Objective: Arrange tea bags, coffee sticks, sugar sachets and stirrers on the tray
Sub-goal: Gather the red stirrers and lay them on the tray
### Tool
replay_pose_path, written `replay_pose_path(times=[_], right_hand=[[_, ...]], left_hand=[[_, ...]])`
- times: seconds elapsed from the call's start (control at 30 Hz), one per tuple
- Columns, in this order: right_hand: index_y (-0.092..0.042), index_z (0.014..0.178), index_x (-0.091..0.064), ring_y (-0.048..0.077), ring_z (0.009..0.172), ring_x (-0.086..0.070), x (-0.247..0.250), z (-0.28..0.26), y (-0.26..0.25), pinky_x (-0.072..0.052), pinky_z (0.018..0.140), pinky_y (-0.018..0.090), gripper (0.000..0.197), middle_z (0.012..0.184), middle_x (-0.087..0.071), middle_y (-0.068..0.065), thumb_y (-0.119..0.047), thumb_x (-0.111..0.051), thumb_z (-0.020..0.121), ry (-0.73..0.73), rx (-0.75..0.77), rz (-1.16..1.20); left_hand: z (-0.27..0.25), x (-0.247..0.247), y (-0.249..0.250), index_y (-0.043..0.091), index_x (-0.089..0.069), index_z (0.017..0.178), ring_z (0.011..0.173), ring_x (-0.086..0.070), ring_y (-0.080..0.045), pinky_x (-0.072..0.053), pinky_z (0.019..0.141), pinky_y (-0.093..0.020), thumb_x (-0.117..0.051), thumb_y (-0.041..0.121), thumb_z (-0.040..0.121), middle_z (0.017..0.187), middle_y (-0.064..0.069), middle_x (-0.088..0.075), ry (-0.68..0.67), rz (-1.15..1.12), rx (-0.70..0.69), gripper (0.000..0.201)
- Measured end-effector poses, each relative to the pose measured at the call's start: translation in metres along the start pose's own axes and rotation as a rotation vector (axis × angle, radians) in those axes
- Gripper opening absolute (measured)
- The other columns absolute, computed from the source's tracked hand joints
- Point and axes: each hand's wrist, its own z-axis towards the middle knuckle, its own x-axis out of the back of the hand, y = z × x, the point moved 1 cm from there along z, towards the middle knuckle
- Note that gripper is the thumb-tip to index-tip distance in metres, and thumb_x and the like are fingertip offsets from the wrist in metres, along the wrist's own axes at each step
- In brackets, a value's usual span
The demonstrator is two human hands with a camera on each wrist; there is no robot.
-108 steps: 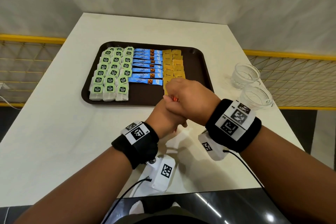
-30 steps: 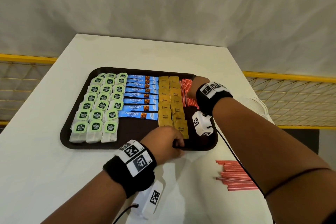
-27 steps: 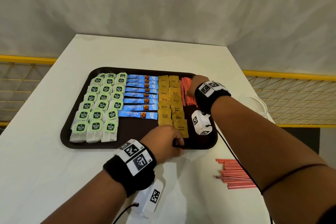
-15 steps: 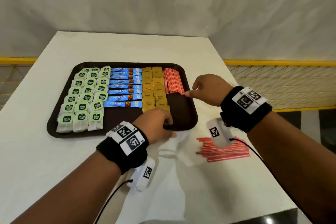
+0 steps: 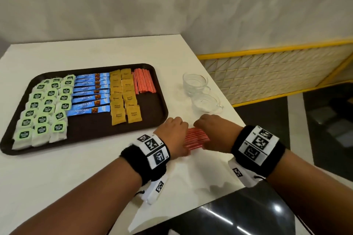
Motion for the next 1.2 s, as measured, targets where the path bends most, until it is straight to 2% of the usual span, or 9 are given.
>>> replay_pose_path(times=[0.13, 0.23, 0.33, 0.4, 0.53, 0.73, 0.9, 1.2], right_hand=[[-0.018, 0.120, -0.053, 0.027, 0.103, -0.055, -0.011, 0.006, 0.002, -0.049, 0.088, 0.040, 0.045, 0.114, -0.054, 0.005, -0.030, -0.067, 0.078, -0.003, -0.009, -0.024], [-0.016, 0.115, -0.055, 0.027, 0.101, -0.054, -0.013, 0.008, 0.003, -0.049, 0.085, 0.040, 0.037, 0.112, -0.053, 0.006, -0.026, -0.064, 0.080, -0.005, -0.023, -0.031], [-0.015, 0.105, -0.055, 0.028, 0.099, -0.055, -0.016, 0.010, 0.002, -0.047, 0.078, 0.038, 0.024, 0.106, -0.057, 0.006, -0.024, -0.058, 0.083, 0.018, -0.035, -0.028], [-0.015, 0.105, -0.056, 0.028, 0.099, -0.055, -0.018, 0.012, 0.001, -0.045, 0.075, 0.036, 0.025, 0.105, -0.059, 0.006, -0.026, -0.059, 0.082, 0.015, -0.041, -0.047], [-0.013, 0.105, -0.058, 0.028, 0.098, -0.054, -0.019, 0.014, -0.003, -0.041, 0.072, 0.034, 0.029, 0.104, -0.061, 0.008, -0.029, -0.060, 0.081, 0.004, -0.055, -0.090], [-0.012, 0.091, -0.056, 0.030, 0.091, -0.057, -0.022, 0.019, -0.010, -0.051, 0.080, 0.040, 0.021, 0.094, -0.062, 0.009, -0.030, -0.058, 0.081, -0.017, -0.081, -0.080], [-0.010, 0.097, -0.058, 0.030, 0.087, -0.060, -0.024, 0.019, -0.011, -0.048, 0.070, 0.035, 0.023, 0.094, -0.063, 0.009, -0.027, -0.060, 0.081, 0.024, -0.114, -0.059], [-0.010, 0.098, -0.058, 0.031, 0.091, -0.057, -0.028, 0.021, -0.009, -0.051, 0.080, 0.040, 0.027, 0.098, -0.060, 0.011, -0.031, -0.060, 0.081, 0.028, -0.103, -0.050]], left_hand=[[0.007, -0.003, 0.009, 0.014, -0.051, 0.118, 0.110, -0.050, -0.029, -0.046, 0.092, -0.044, -0.062, 0.042, 0.084, 0.118, -0.008, -0.050, 0.001, 0.041, 0.018, 0.045], [0.010, -0.005, 0.012, 0.013, -0.052, 0.115, 0.107, -0.052, -0.029, -0.047, 0.086, -0.041, -0.054, 0.031, 0.091, 0.116, -0.009, -0.052, 0.009, 0.071, 0.009, 0.030], [0.009, -0.008, 0.016, 0.012, -0.050, 0.114, 0.107, -0.051, -0.028, -0.042, 0.075, -0.037, -0.049, 0.023, 0.094, 0.116, -0.008, -0.051, 0.024, 0.124, 0.018, 0.022], [0.007, -0.010, 0.020, 0.011, -0.048, 0.117, 0.109, -0.050, -0.028, -0.038, 0.072, -0.036, -0.045, 0.019, 0.096, 0.118, -0.008, -0.051, 0.025, 0.165, 0.025, 0.023], [0.002, -0.009, 0.026, 0.008, -0.045, 0.121, 0.114, -0.047, -0.028, -0.039, 0.076, -0.036, -0.038, 0.014, 0.096, 0.124, -0.009, -0.049, 0.015, 0.211, 0.030, 0.027], [0.002, -0.009, 0.030, 0.007, -0.045, 0.123, 0.114, -0.047, -0.029, -0.040, 0.081, -0.037, -0.037, 0.012, 0.096, 0.126, -0.011, -0.049, -0.004, 0.193, 0.064, 0.029], [0.001, -0.009, 0.028, 0.007, -0.046, 0.122, 0.113, -0.049, -0.029, -0.040, 0.080, -0.037, -0.037, 0.011, 0.095, 0.124, -0.011, -0.051, 0.001, 0.187, 0.068, 0.028], [0.000, -0.011, 0.029, 0.006, -0.044, 0.123, 0.115, -0.047, -0.030, -0.040, 0.080, -0.037, -0.037, 0.011, 0.095, 0.126, -0.012, -0.047, 0.000, 0.196, 0.066, 0.029]])
